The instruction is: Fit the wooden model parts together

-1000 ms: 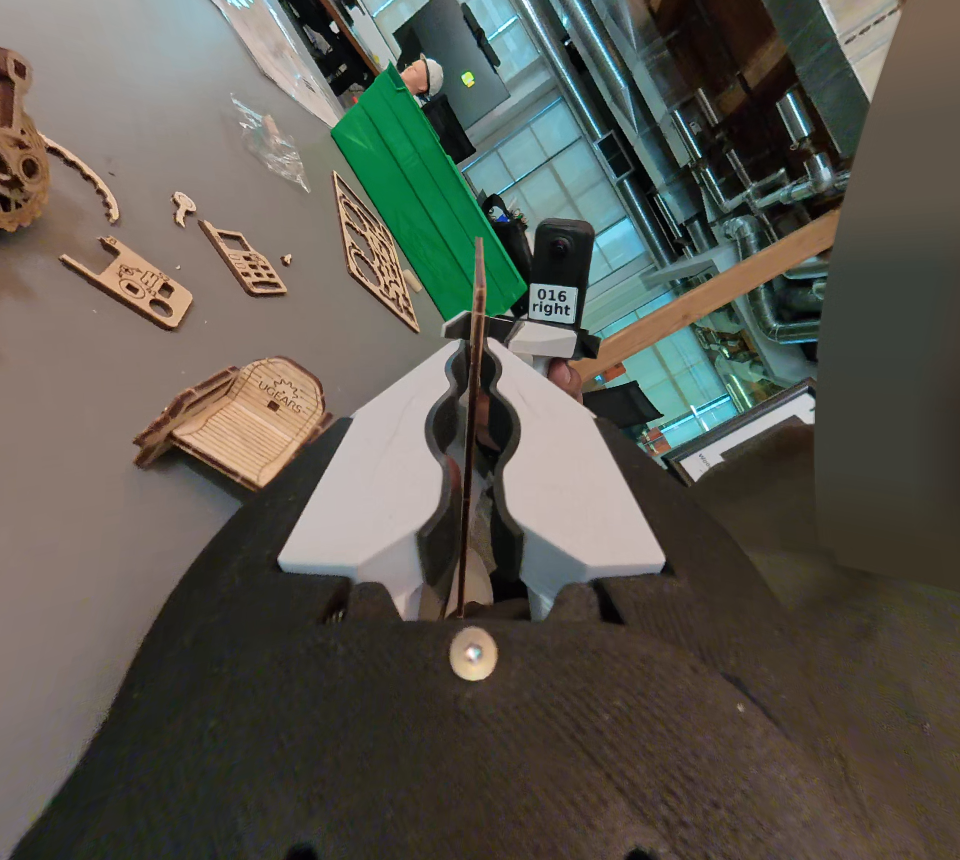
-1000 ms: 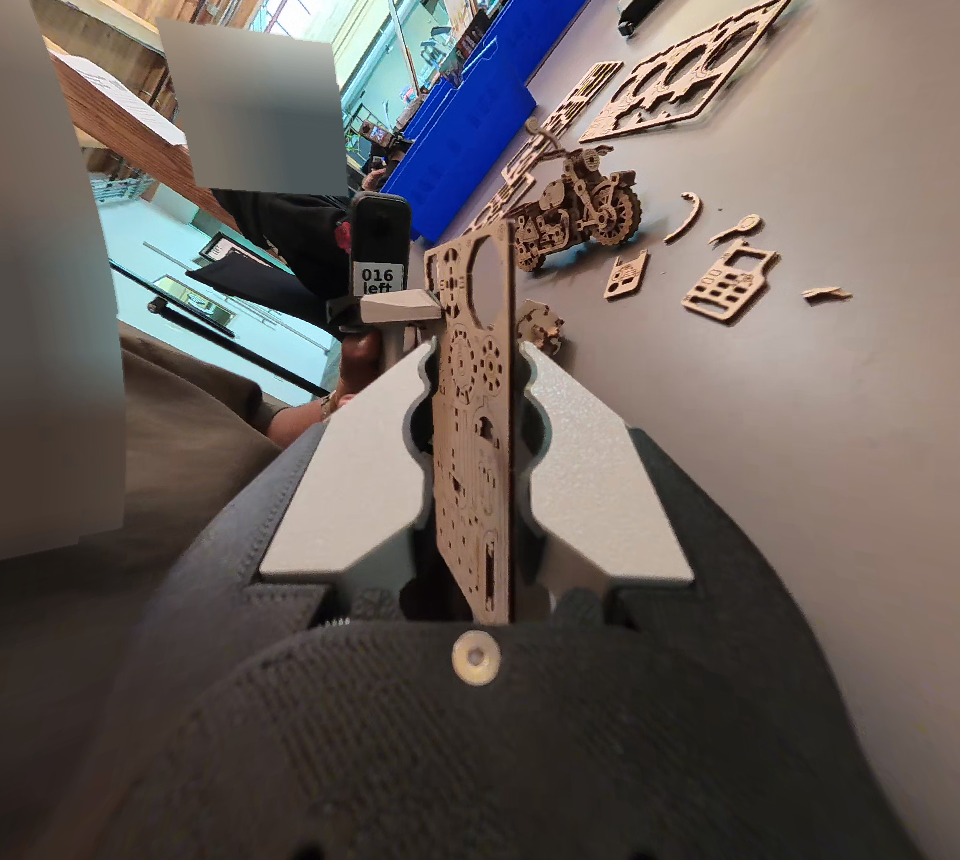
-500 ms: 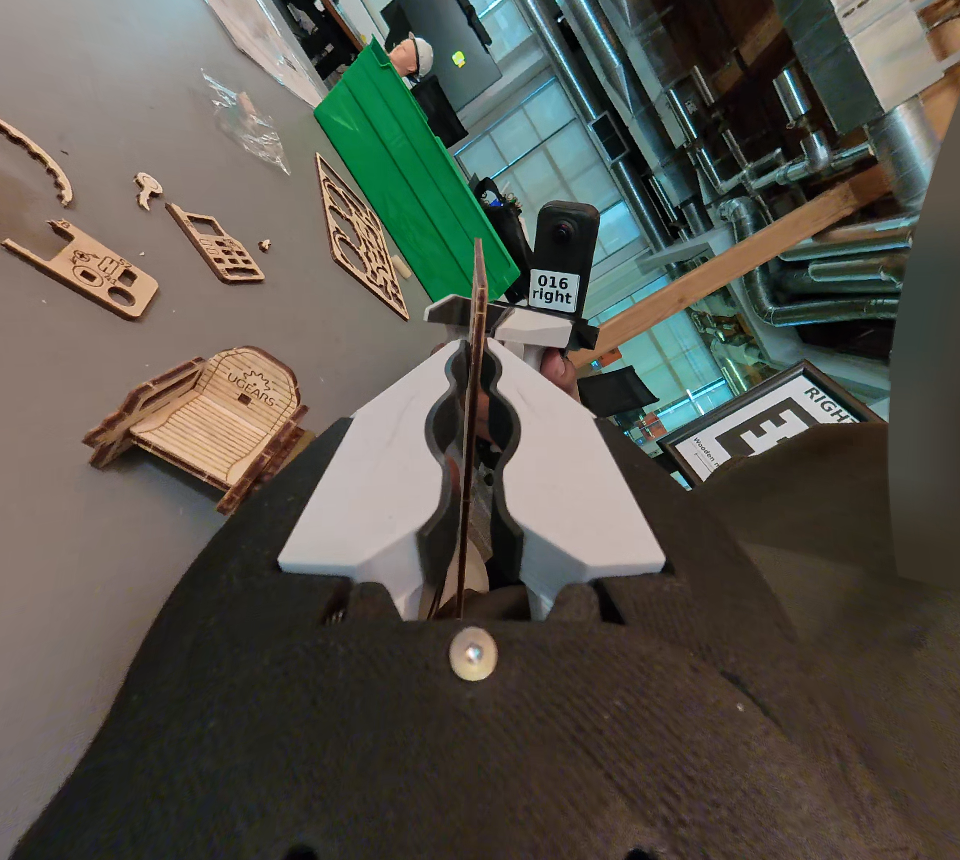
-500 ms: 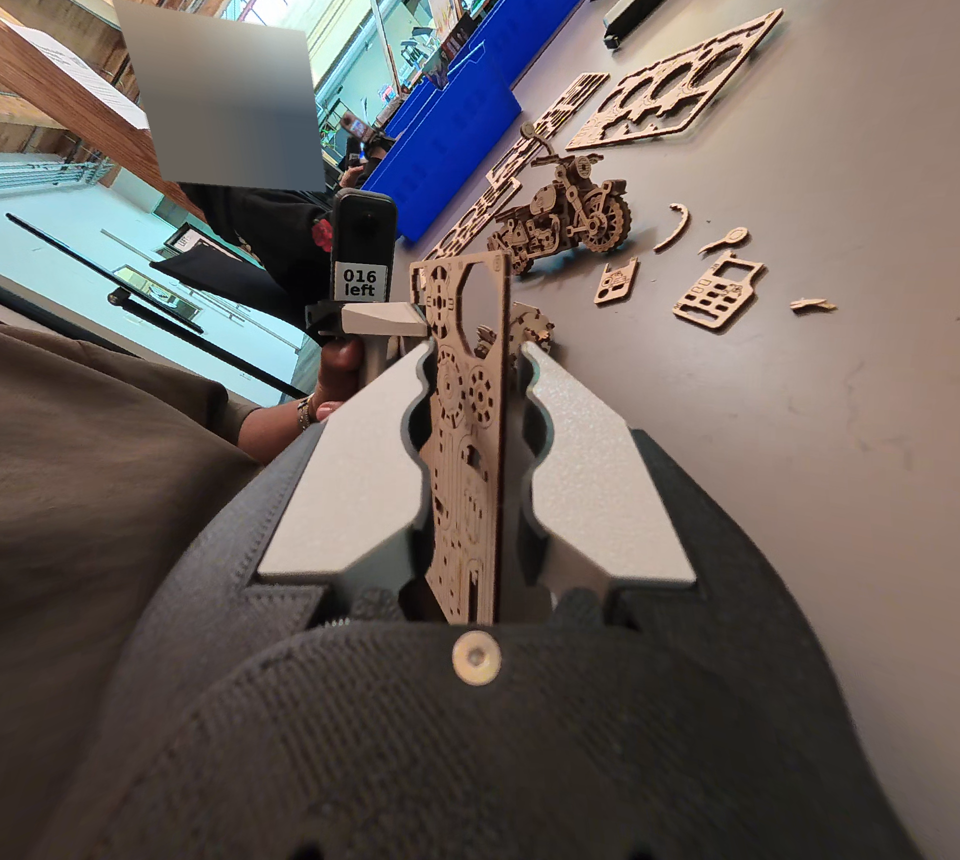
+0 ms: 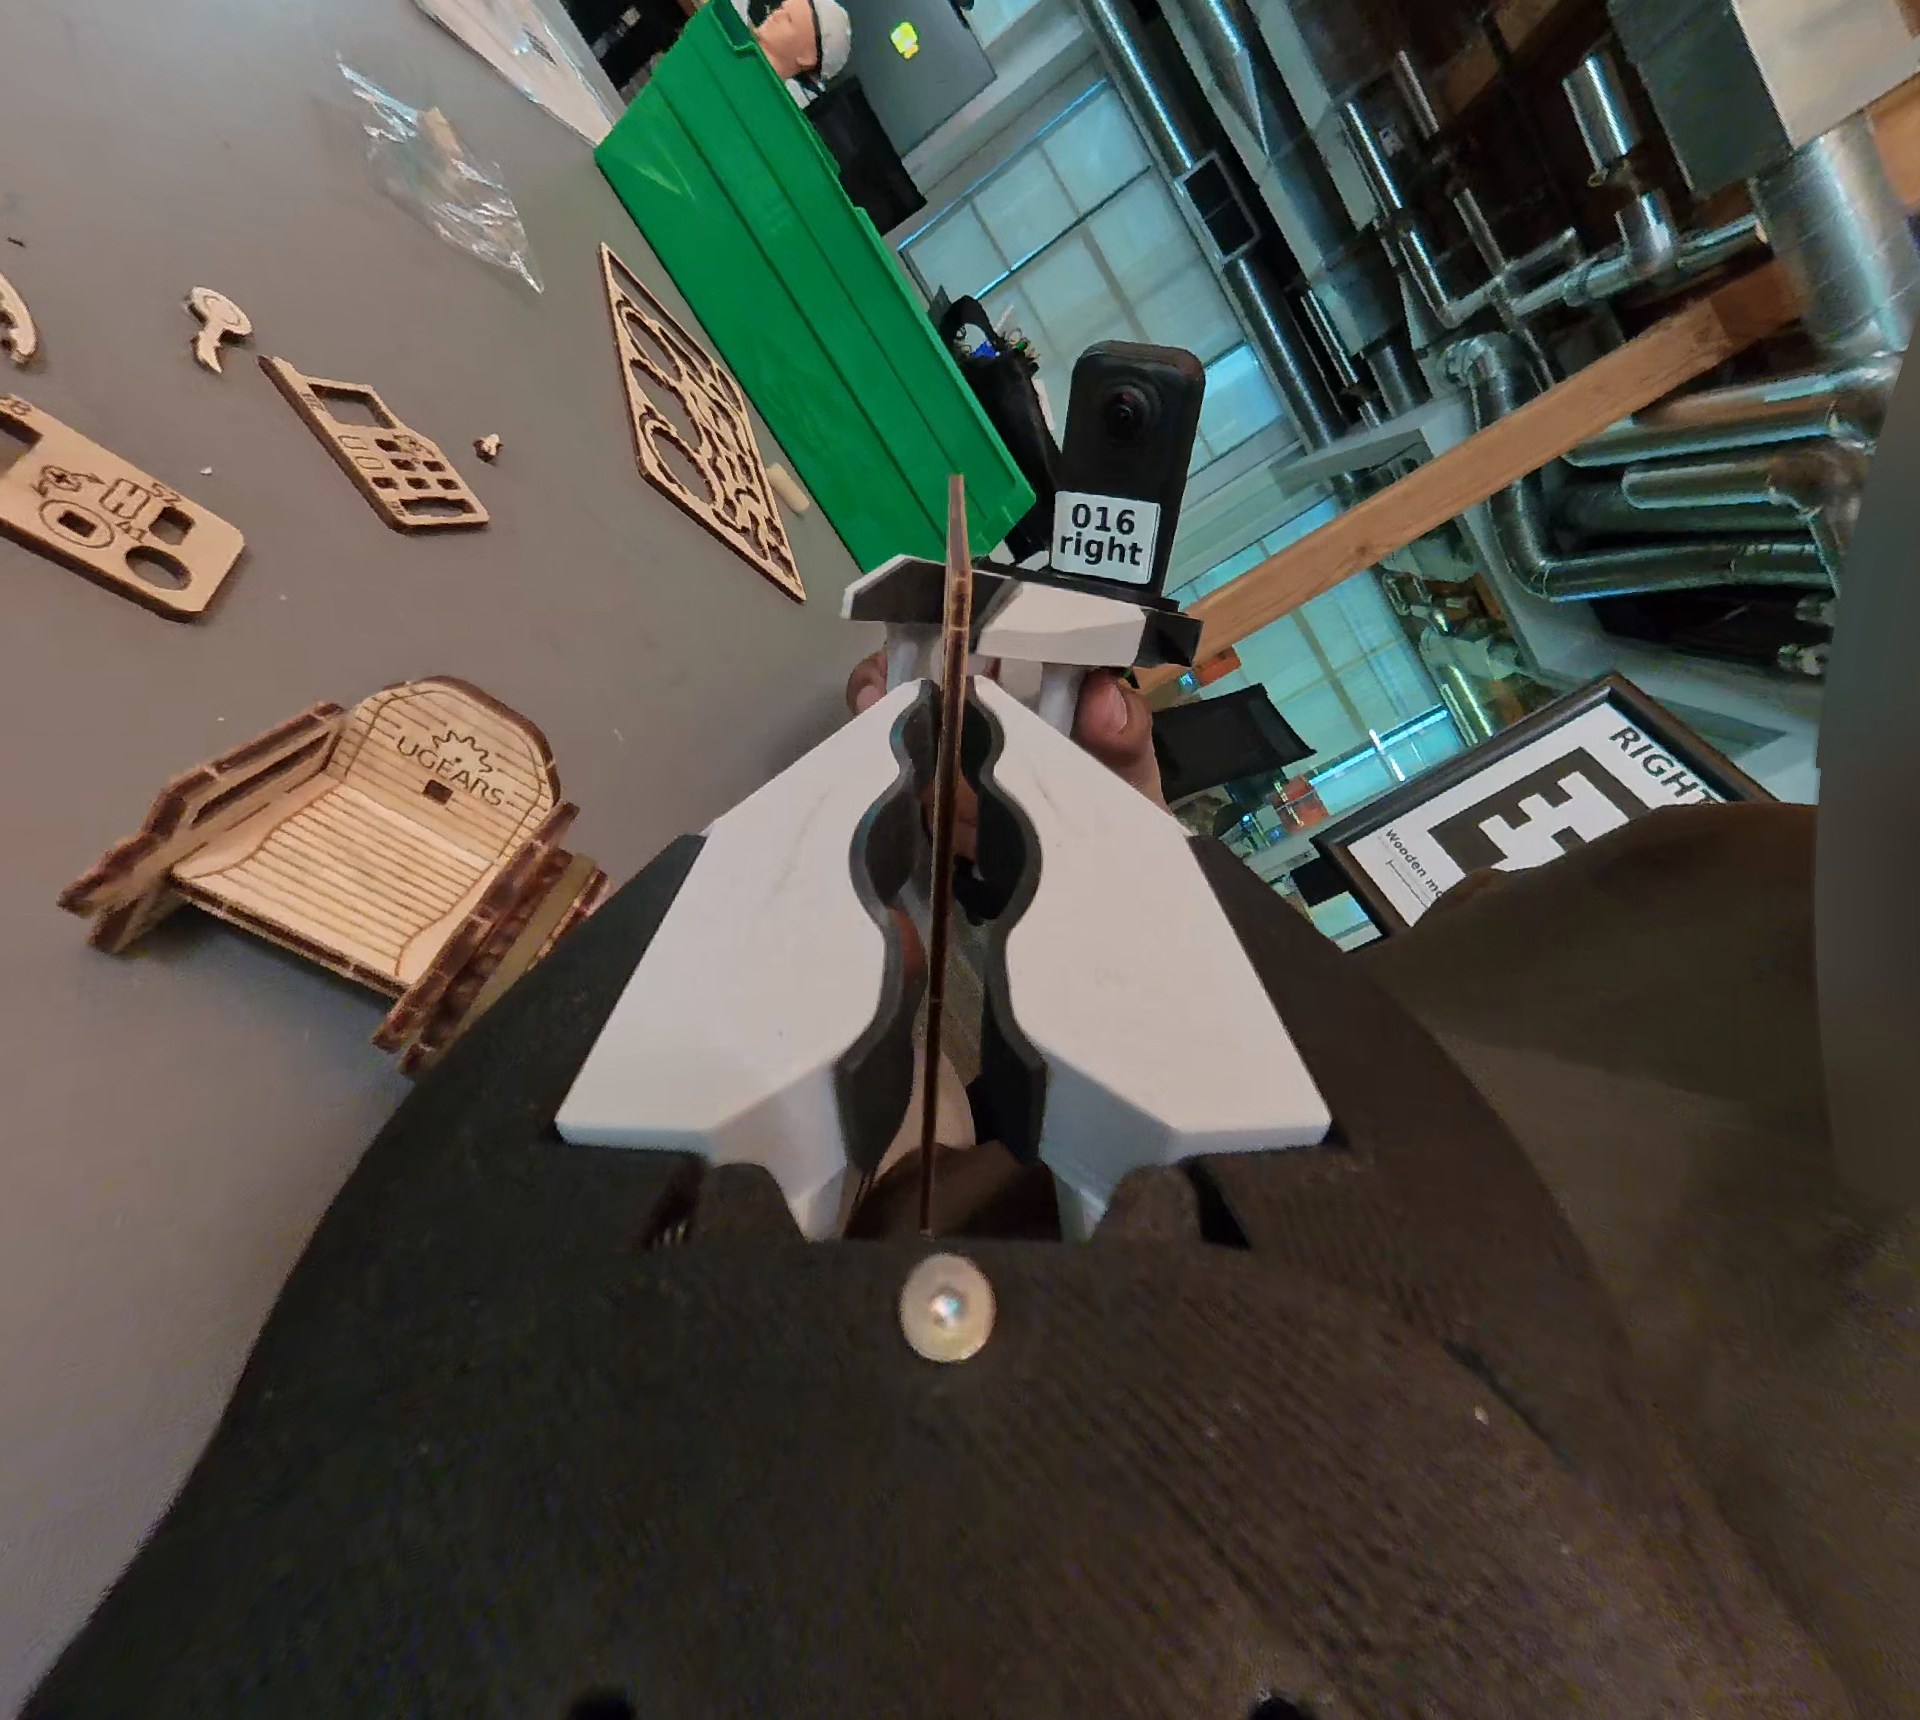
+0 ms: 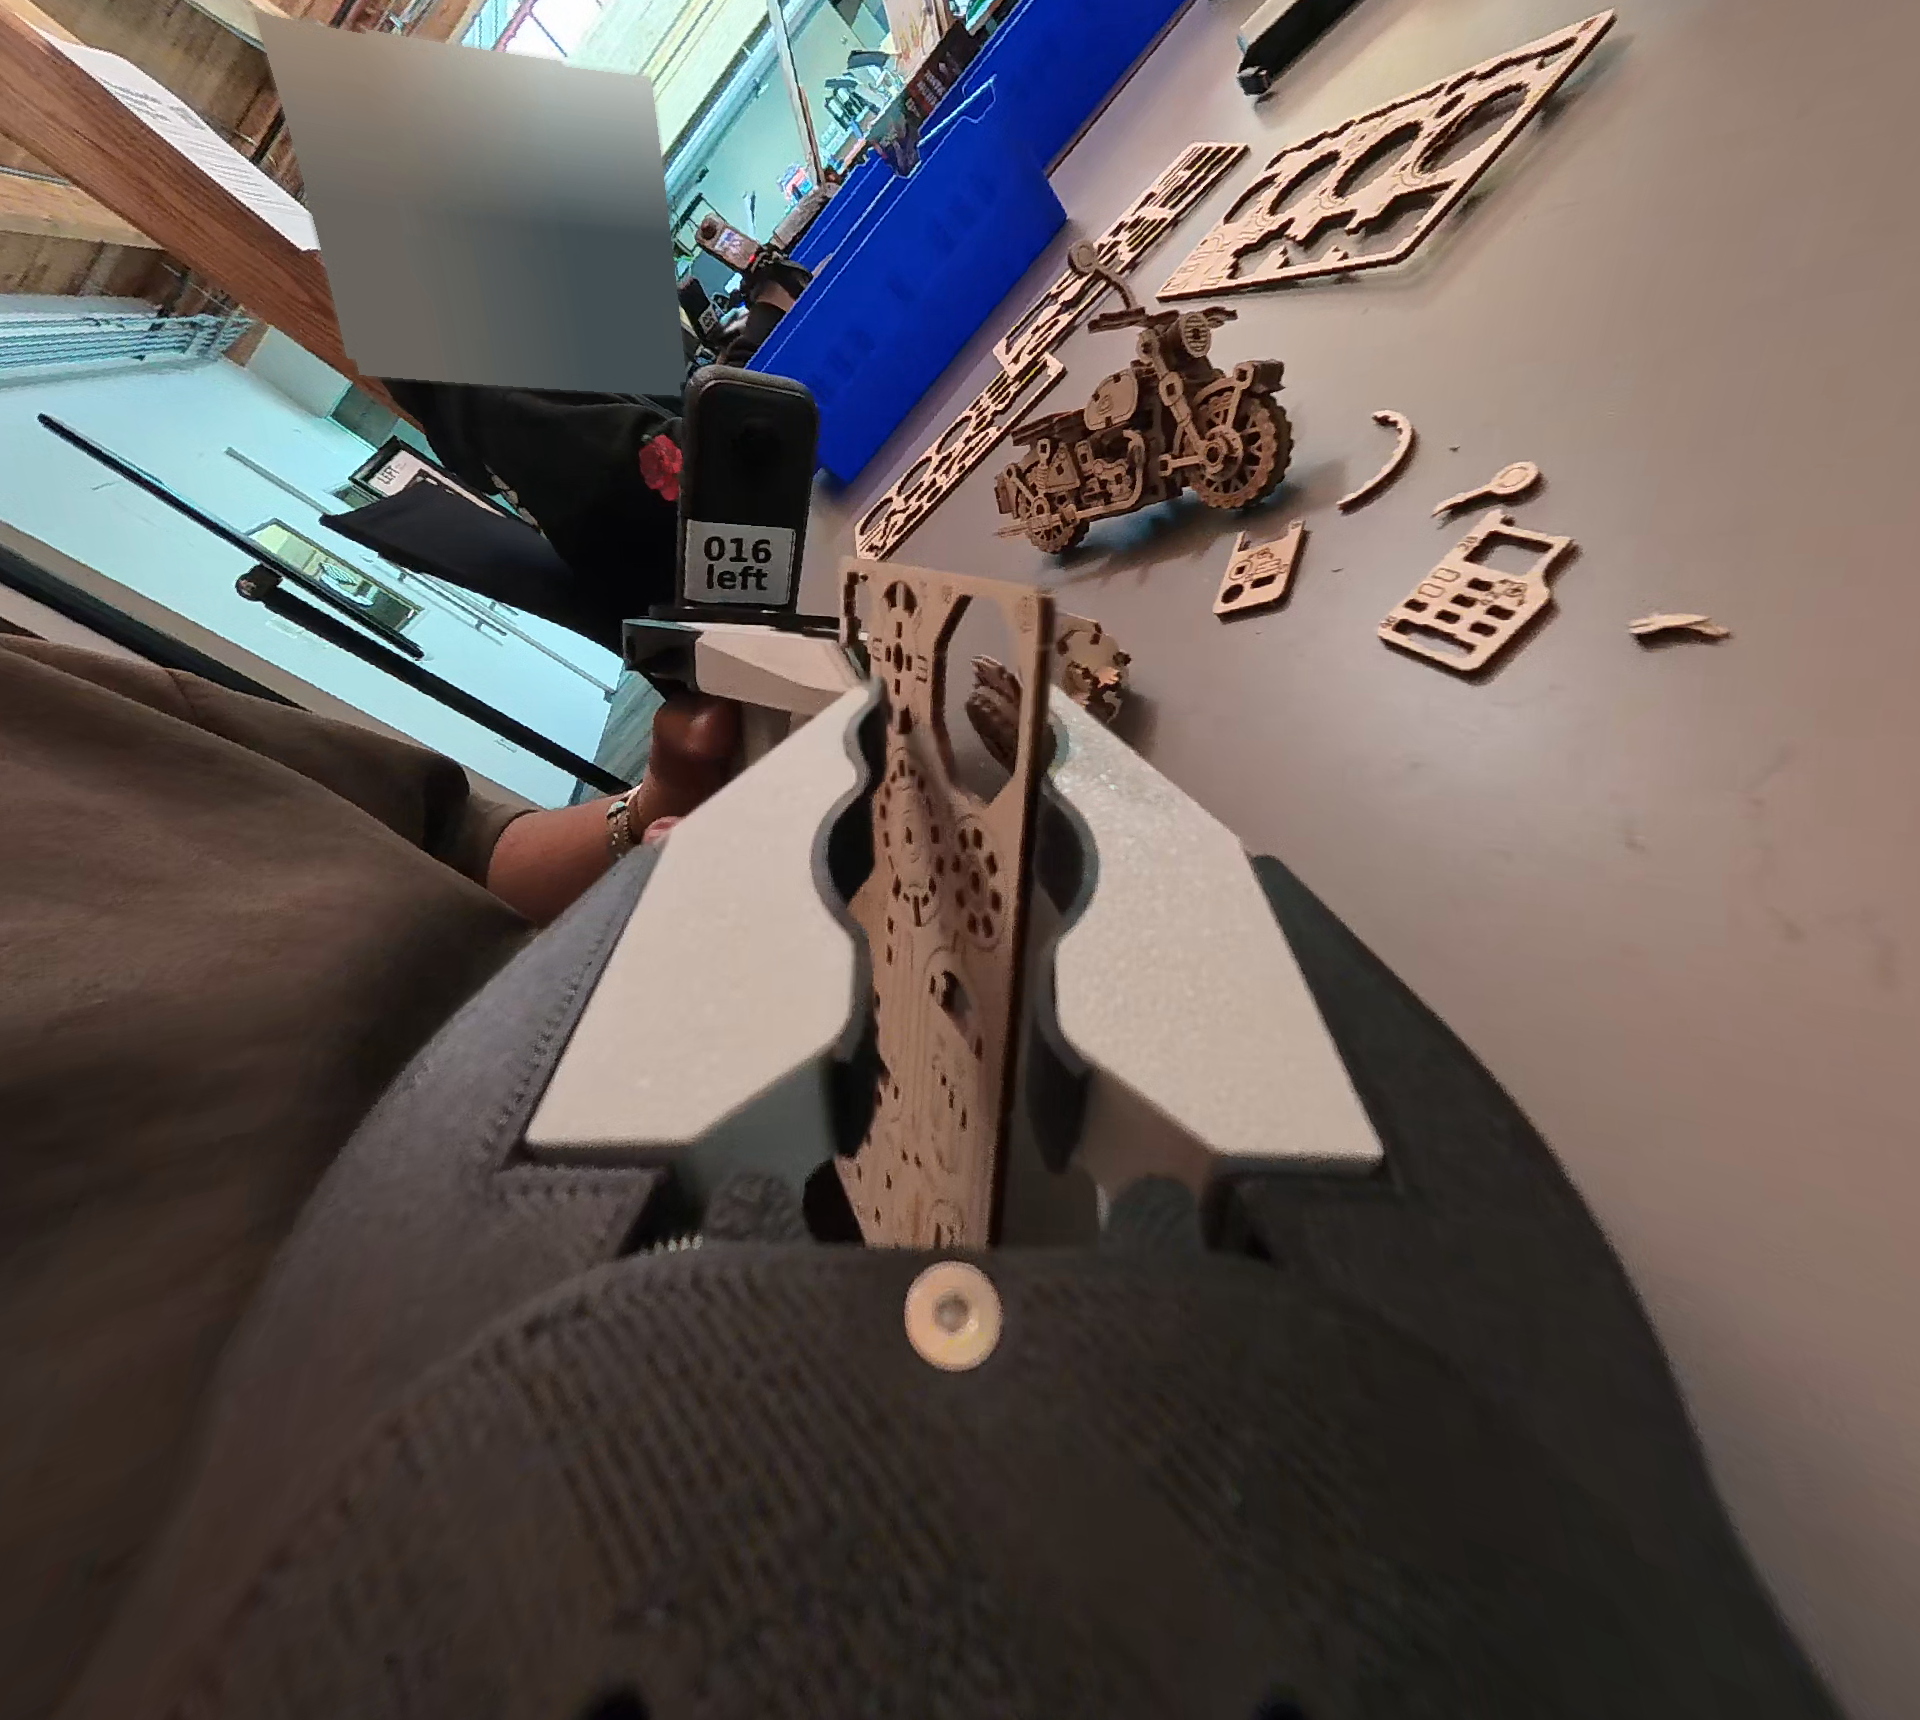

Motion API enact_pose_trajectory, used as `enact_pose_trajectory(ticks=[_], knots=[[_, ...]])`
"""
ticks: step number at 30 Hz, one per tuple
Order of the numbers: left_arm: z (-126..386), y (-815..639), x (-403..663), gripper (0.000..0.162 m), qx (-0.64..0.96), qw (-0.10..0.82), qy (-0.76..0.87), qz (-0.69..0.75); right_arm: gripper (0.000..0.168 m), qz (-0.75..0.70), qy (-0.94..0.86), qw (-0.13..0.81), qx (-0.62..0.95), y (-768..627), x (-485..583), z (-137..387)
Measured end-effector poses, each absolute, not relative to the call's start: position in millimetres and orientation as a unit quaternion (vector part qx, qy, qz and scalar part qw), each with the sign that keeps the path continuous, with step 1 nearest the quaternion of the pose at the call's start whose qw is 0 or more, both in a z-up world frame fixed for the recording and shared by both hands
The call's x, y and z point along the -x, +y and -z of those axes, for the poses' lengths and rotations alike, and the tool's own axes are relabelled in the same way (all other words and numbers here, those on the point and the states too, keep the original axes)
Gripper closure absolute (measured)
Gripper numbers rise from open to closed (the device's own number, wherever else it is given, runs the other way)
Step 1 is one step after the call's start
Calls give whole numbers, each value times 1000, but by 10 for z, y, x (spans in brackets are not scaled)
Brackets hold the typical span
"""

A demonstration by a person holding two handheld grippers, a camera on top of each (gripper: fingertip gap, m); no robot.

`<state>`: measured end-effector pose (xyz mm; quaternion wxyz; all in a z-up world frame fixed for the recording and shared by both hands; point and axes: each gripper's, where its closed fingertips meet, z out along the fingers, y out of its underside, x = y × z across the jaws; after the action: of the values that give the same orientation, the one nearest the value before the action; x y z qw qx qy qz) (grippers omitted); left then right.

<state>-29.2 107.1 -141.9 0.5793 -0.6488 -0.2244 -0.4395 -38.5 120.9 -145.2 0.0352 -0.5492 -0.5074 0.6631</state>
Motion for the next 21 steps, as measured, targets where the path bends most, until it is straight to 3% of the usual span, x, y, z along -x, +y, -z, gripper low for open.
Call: enact_pose_trajectory(ticks=[5,8,10,21], knots=[[1436,1082,214,162,667,576,-203,428,145,-672,-492,23,553,1237,387,1441],[1430,1091,116,162,677,572,-177,429,141,-682,-486,-31,545,1116,338,1439],[1441,1104,115,162,681,573,-177,421,155,-690,-486,-38,535,1088,320,1403],[1430,1110,101,162,679,577,-170,422,164,-700,-484,-48,523,1075,291,1364]])
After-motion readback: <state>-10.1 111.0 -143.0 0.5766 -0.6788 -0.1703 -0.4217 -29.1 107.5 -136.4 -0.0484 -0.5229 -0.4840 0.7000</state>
